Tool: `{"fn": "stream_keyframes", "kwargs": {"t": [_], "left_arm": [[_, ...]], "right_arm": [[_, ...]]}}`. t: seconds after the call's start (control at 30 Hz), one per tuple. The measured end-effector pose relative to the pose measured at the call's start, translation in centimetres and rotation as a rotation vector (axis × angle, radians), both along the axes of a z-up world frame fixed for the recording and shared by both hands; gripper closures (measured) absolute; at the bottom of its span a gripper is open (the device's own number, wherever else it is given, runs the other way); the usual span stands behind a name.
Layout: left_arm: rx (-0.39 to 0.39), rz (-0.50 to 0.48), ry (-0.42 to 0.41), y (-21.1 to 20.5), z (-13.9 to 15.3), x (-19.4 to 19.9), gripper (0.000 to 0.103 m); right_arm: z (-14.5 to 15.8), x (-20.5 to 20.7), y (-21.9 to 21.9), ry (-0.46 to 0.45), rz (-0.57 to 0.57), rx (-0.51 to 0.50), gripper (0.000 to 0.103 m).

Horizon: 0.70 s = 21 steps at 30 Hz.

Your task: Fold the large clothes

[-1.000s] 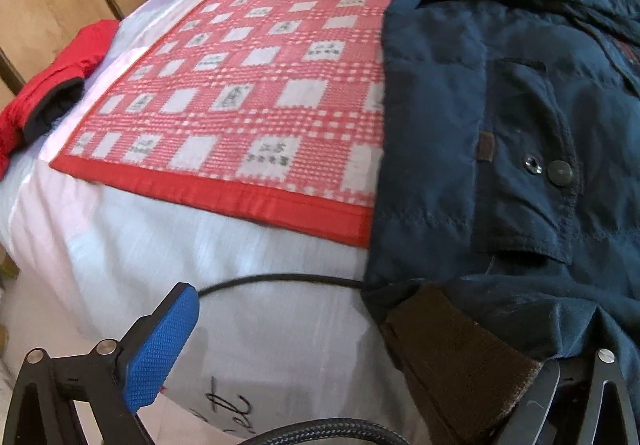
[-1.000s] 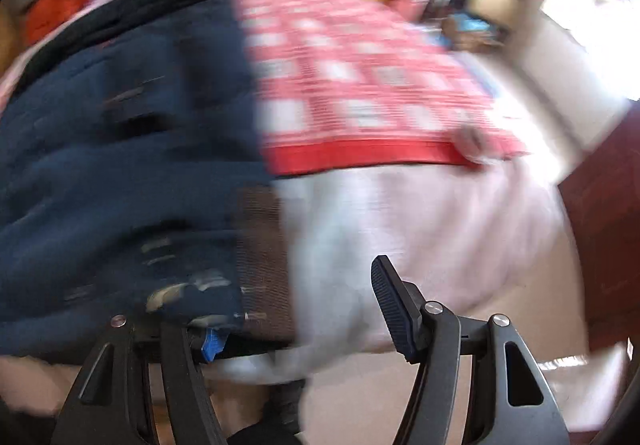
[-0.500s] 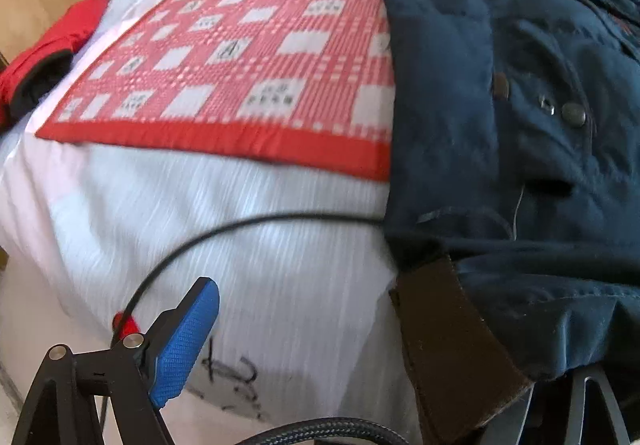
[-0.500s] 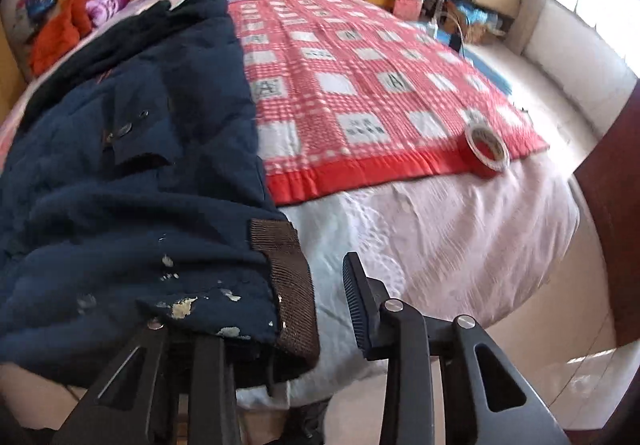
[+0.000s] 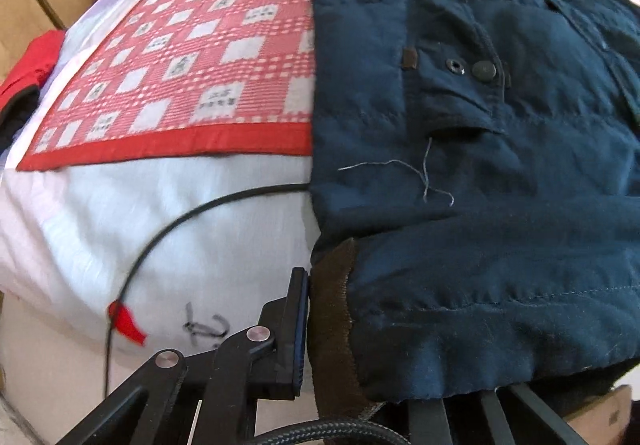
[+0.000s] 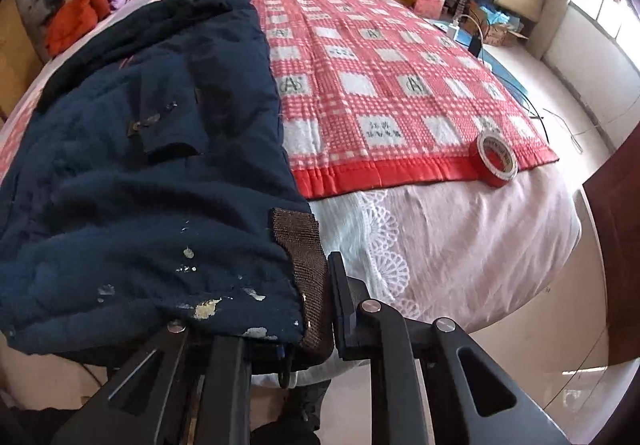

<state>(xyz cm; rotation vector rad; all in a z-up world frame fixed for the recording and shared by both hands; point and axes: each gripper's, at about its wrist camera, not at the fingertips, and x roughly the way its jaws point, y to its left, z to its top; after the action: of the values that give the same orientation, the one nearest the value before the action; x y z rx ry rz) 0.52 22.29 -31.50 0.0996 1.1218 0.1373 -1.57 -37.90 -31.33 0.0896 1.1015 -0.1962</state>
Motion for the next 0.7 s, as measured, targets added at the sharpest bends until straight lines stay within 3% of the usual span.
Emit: {"fn": "stream_keyframes", "kwargs": {"t": [0.27,0.7], "left_arm": [[-0.005,-0.021,-0.054,1.0,6.1,0.0,0.089],[0.020,-0.012,-0.025,1.4,13.7,1.6,0.089]], "right_arm": [[7.3,0.4,0.9,-0.025,0.068,-0.018,0.086],[17.2,2.0,1.9,-0.015,0.158,-0.019,0.087]]}}
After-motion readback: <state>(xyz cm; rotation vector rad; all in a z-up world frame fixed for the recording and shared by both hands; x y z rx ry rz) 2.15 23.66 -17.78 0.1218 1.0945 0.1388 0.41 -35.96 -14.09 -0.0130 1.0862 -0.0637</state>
